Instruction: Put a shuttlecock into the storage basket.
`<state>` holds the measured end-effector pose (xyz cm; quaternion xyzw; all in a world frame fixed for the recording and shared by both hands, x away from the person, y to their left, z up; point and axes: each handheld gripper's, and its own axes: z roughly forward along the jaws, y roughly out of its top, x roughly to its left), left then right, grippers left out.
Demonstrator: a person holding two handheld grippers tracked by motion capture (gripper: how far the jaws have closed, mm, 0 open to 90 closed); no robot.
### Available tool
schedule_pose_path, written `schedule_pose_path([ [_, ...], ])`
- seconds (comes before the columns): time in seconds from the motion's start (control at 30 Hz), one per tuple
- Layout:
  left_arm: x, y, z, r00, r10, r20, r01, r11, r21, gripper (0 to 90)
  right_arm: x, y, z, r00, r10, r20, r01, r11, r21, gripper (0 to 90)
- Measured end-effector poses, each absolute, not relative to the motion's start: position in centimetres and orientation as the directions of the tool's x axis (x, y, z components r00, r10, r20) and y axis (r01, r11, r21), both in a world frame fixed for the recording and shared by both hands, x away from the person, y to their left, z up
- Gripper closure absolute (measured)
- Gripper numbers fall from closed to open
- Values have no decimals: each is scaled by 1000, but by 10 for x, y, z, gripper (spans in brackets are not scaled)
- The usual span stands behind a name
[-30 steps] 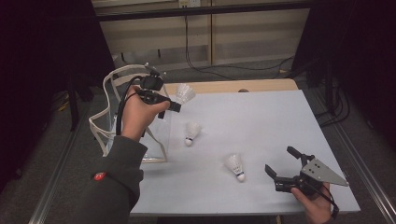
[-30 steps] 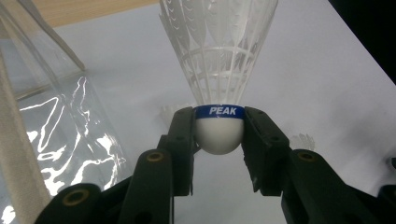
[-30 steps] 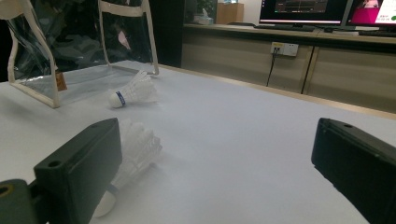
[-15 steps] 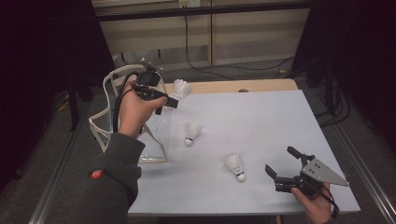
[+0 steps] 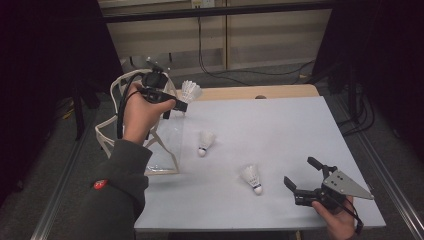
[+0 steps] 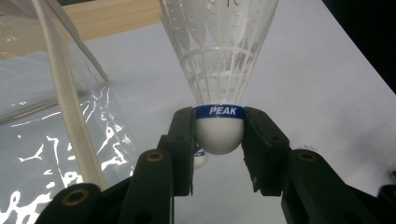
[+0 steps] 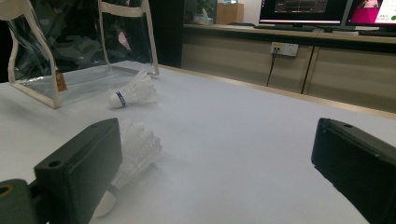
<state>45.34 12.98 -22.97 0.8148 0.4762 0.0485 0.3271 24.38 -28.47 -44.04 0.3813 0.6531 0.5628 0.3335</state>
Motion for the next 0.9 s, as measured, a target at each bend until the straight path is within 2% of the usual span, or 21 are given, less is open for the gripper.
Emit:
schedule_pose_path([
  [0.9,460,144,-219,503,834,-226,754,-296,587,653,244,-286,-441,-482,876,-2,123,70,990,19],
])
